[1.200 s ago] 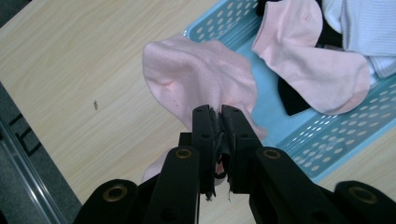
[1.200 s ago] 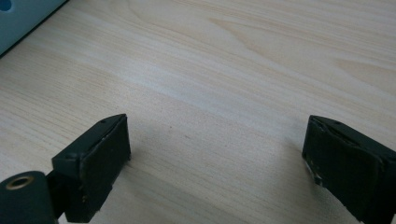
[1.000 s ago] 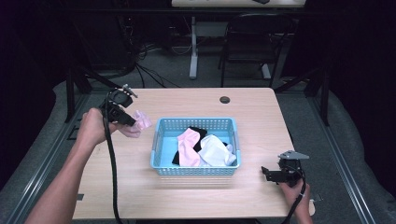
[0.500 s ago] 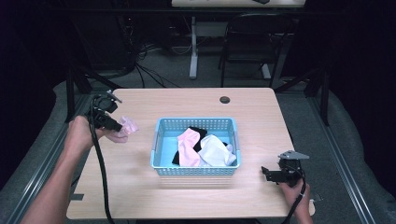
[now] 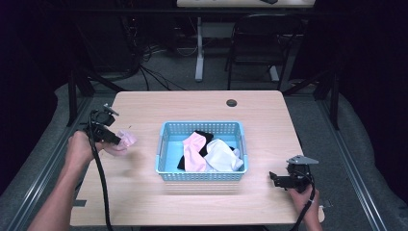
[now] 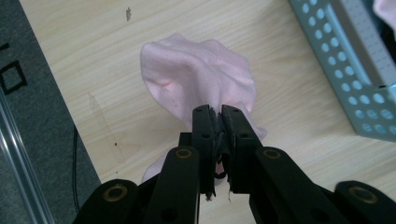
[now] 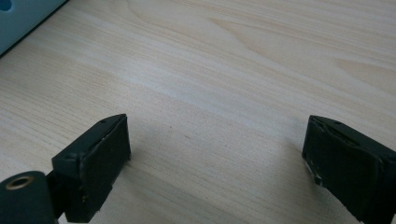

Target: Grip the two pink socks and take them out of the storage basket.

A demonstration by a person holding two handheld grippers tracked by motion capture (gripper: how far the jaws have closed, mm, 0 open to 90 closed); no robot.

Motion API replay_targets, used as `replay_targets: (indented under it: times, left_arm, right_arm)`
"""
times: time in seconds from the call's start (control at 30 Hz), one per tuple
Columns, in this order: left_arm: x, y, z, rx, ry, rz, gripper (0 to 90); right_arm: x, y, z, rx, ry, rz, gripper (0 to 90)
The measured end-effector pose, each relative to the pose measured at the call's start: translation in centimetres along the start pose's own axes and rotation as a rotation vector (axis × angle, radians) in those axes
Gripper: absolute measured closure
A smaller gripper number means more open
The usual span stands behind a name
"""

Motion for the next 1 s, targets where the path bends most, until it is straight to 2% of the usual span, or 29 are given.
replay_targets:
  times: [0.33, 0.5, 0.7, 1.0]
  left_arm:
    - [1.7, -1.4, -2.8, 0.023, -0.023, 0.059, 83.8]
    - [2.3, -1.9, -4.3, 0.03, -0.038, 0.074, 83.7]
    - [2.7, -2.3, -5.2, 0.043, -0.049, 0.097, 83.6]
    - [3.0, -3.1, -6.1, 0.04, -0.053, 0.133, 83.3]
  right_arm:
    - [0.0, 0.0, 0.0, 0.0, 0.0, 0.0, 7.1]
    - [0.0, 0.0, 0.0, 0.0, 0.001, -0.001, 7.1]
    - [0.0, 0.0, 0.0, 0.001, 0.001, -0.001, 7.1]
    - [0.0, 0.0, 0.0, 0.0, 0.001, -0.001, 7.1]
Point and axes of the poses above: each handheld gripper's, and its own axes: z roughly backward along the jaws, x roughly out of its underside, y roughly to its right, the point moved 3 cm from there along -z, roughly forward along the jaws, and after that the axes turned 11 degrees about x, right-handed, at the moved point
